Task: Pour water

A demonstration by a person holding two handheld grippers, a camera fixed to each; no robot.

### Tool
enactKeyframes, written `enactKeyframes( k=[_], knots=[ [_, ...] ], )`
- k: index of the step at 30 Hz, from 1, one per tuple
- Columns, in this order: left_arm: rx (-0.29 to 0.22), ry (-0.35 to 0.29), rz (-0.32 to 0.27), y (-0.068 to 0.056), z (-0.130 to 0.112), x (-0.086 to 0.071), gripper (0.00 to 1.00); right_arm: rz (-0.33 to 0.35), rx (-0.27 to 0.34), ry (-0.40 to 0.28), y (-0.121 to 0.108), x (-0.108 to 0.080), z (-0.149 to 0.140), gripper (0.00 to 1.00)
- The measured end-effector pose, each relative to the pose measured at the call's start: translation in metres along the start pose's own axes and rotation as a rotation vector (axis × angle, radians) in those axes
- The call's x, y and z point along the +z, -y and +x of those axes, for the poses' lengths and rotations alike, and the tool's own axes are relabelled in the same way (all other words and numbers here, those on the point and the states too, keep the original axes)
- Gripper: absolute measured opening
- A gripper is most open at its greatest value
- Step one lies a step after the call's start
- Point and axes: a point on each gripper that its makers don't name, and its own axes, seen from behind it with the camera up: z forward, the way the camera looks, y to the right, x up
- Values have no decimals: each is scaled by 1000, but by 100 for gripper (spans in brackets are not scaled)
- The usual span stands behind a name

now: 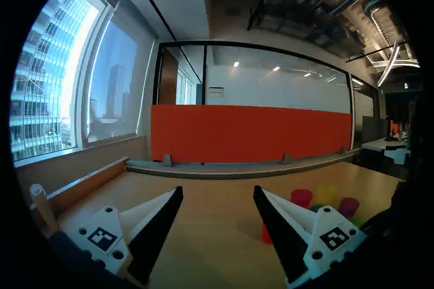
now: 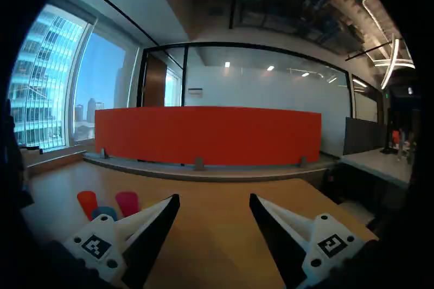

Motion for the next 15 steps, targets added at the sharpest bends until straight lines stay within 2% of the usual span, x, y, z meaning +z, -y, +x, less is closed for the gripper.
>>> enactKeyframes(
  k=[11,15],
  knots=[
    [-14,-13,-57,-7,72,12,96,51,-7,11,19,-4,55,100],
    [-12,-18,-72,-7,97,15,97,45,-5,10,16,-2,76,100]
  ],
)
